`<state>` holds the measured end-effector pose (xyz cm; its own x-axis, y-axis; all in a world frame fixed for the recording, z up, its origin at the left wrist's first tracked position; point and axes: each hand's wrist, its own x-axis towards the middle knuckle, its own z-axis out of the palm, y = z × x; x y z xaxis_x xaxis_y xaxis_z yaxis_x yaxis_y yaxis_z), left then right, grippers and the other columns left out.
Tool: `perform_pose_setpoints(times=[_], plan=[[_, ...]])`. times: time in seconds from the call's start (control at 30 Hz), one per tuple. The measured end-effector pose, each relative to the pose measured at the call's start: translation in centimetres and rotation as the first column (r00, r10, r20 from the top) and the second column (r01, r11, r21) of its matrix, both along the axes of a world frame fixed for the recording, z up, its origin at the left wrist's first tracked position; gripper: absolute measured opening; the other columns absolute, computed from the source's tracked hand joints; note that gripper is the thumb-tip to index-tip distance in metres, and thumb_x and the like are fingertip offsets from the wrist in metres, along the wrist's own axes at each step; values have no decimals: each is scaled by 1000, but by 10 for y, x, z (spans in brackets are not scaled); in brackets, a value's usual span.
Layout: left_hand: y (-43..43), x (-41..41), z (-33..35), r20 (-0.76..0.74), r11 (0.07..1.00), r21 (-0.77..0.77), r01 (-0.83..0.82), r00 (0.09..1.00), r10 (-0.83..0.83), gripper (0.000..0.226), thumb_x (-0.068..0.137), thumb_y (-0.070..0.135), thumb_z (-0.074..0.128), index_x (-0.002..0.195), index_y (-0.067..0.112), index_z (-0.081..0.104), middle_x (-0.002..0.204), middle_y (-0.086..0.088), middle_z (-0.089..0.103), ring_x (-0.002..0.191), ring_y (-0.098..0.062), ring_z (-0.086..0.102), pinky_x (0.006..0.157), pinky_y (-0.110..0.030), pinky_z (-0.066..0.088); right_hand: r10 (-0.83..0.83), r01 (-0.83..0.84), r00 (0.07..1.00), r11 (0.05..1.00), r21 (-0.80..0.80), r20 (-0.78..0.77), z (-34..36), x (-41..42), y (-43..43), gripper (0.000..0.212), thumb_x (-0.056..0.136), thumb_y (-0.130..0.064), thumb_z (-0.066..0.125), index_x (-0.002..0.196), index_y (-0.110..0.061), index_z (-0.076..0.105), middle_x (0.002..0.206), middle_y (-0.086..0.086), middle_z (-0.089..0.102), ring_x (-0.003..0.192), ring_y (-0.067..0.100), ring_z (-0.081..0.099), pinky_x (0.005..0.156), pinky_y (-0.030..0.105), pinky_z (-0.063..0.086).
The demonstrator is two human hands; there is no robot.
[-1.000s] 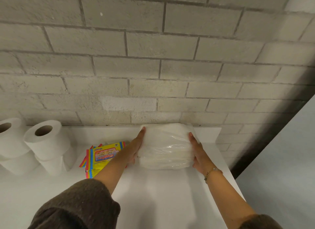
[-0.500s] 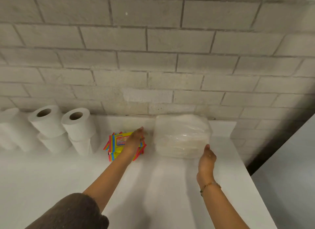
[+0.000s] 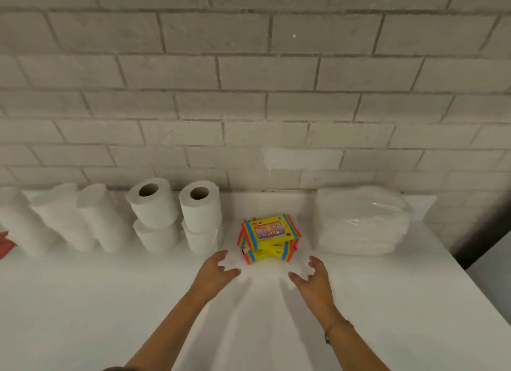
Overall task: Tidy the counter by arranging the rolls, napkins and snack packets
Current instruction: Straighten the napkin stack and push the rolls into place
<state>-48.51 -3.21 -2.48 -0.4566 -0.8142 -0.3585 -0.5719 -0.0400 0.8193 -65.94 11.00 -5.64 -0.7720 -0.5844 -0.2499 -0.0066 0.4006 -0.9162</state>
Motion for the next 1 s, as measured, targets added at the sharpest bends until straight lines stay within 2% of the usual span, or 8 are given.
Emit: perform_pose_setpoints(times=[0.07,0.2,0.3,0.43,0.53,0.63,0.83,1.0], plan=[[-10,3,-4,45,999,7,52,998,-53,80,76,22,75,143,12,32,149,-8,36,131,-26,44,98,-28,39,93,-78,980,993,90,-176,6,3,-9,84,71,-19,79,140,-9,32,144,8,39,131,26,40,107,32,34],[-25,-10,-6,116,984,-13,177,978,-174,92,71,29,79,144,10,27,149,-9,36,130,-22,43,104,-30,39,278,-180,888,943,279,-367,25,3,-35,84,62,-21,83,133,-11,41,133,9,45,119,24,51,96,24,41],[-36,-33,0,135,957,-79,281,954,-269,68,67,31,80,125,11,50,126,-10,60,102,-16,59,87,-27,50,396,-177,826,858,482,-402,34,-4,-58,91,63,-27,80,139,-9,32,137,11,40,123,25,46,98,28,43],[-45,-59,0,230,937,-105,334,925,-304,78,65,38,79,129,15,41,123,-7,56,102,-20,62,81,-26,50,458,-176,816,779,601,-354,37,-18,-82,122,62,-27,82,148,-7,-2,153,14,17,135,28,35,106,34,40],[-46,-72,-2,270,917,-113,383,900,-343,82,68,38,77,135,19,35,131,-8,50,109,-20,59,84,-27,51,467,-178,815,764,620,-341,35,-29,-93,128,60,-25,84,147,-5,-7,149,12,25,133,30,38,106,37,39],[-46,-77,-4,260,900,-147,410,894,-365,76,71,32,75,136,25,38,129,-11,55,112,-26,59,93,-35,51,493,-174,799,737,653,-344,30,-32,-99,110,62,-22,81,144,-2,12,140,12,37,125,29,45,103,35,42],[-42,-69,-9,131,933,-202,299,952,-277,25,74,17,68,100,14,67,97,-14,72,90,-28,68,73,-28,51,455,-75,726,798,598,-516,20,-22,-96,41,81,-13,56,121,-10,48,121,11,49,102,26,58,84,29,50],[-47,-58,-19,216,922,-198,332,933,-290,29,74,31,71,102,23,68,92,2,69,84,-14,64,61,-14,44,339,-119,842,875,469,-420,15,-26,-79,55,64,-22,75,112,-13,51,108,4,56,97,23,62,69,23,45]])
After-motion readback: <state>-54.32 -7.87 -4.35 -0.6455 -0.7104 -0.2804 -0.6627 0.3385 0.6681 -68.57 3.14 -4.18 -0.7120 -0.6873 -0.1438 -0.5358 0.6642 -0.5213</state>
